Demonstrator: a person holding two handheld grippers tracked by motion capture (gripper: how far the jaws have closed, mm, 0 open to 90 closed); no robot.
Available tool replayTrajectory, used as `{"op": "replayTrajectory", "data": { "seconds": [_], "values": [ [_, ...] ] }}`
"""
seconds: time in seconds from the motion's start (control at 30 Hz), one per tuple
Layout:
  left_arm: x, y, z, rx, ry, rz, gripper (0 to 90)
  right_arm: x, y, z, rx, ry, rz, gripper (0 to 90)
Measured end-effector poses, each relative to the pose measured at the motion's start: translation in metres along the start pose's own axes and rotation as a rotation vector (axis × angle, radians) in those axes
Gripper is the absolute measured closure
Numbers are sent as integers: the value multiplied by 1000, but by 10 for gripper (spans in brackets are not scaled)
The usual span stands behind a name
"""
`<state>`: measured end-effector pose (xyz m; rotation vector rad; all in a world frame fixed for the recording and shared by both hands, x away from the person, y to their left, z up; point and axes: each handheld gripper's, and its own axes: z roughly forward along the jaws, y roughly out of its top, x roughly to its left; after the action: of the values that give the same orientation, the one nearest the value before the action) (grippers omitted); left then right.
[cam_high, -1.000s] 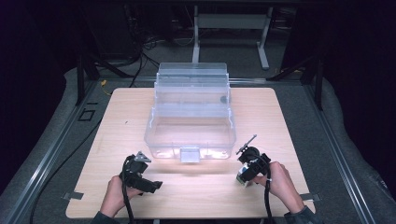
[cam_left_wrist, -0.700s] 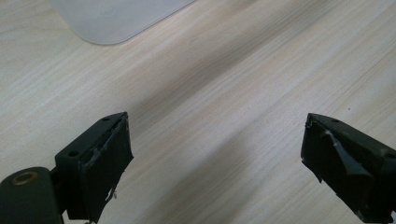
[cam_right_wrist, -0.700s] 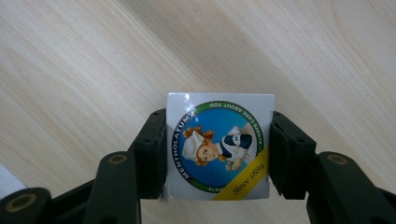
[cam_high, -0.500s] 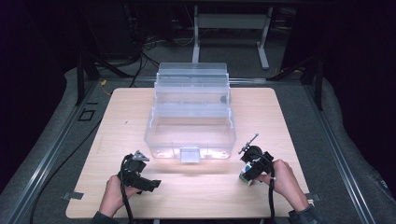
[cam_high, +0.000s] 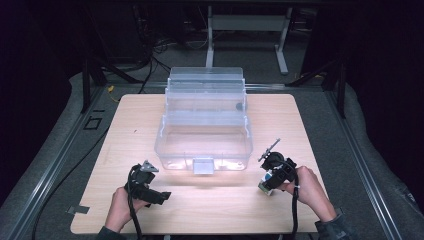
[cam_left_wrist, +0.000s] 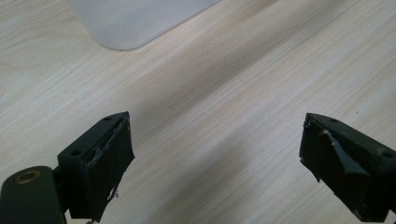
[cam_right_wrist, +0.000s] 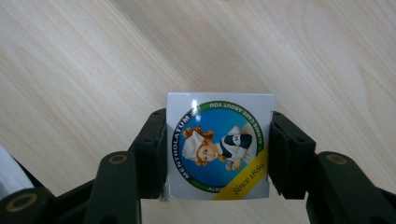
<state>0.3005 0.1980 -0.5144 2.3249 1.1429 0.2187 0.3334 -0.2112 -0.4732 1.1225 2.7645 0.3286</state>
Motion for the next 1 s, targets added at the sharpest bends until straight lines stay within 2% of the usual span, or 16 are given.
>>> {"op": "replayTrajectory", "data": {
  "seconds": [0.17, 0.27, 0.33, 0.43, 0.5, 0.57, 0.67, 0.7, 0.73, 0.83, 0.97, 1.0],
  "values": [
    [0, 0, -1, -10, 5, -6, 96, 0, 3, -10, 24, -9, -25, 467],
    [1, 0, -2, -16, 12, 9, 97, -1, 6, -14, 17, -16, -33, 467],
    [0, -1, -2, -27, 20, 5, 97, -1, 8, -16, 7, -19, -36, 466],
    [2, -2, -2, -27, 25, 13, 97, -1, 10, -20, -3, -9, -53, 466],
    [1, -3, -2, -29, 27, 5, 98, -1, 13, -24, 13, 4, -66, 467],
    [2, -4, -2, -19, 28, 12, 97, -1, 17, -29, 4, -25, -76, 466],
    [2, -4, -2, -24, 32, 6, 97, -3, 19, -33, 0, -26, -86, 467],
    [1, -4, -2, -26, 32, 6, 98, -3, 20, -34, 4, -40, -86, 466],
    [1, -3, -2, -26, 31, 8, 97, -5, 21, -37, 13, -24, -88, 466],
    [0, -3, -2, -36, 35, 7, 97, -6, 23, -41, 6, -33, -93, 466],
    [1, -3, -3, -40, 38, 27, 97, -8, 26, -45, -1, -45, -98, 466],
    [0, -4, -3, -43, 38, 14, 98, -8, 26, -46, -5, -45, -95, 466]
  ]
}}
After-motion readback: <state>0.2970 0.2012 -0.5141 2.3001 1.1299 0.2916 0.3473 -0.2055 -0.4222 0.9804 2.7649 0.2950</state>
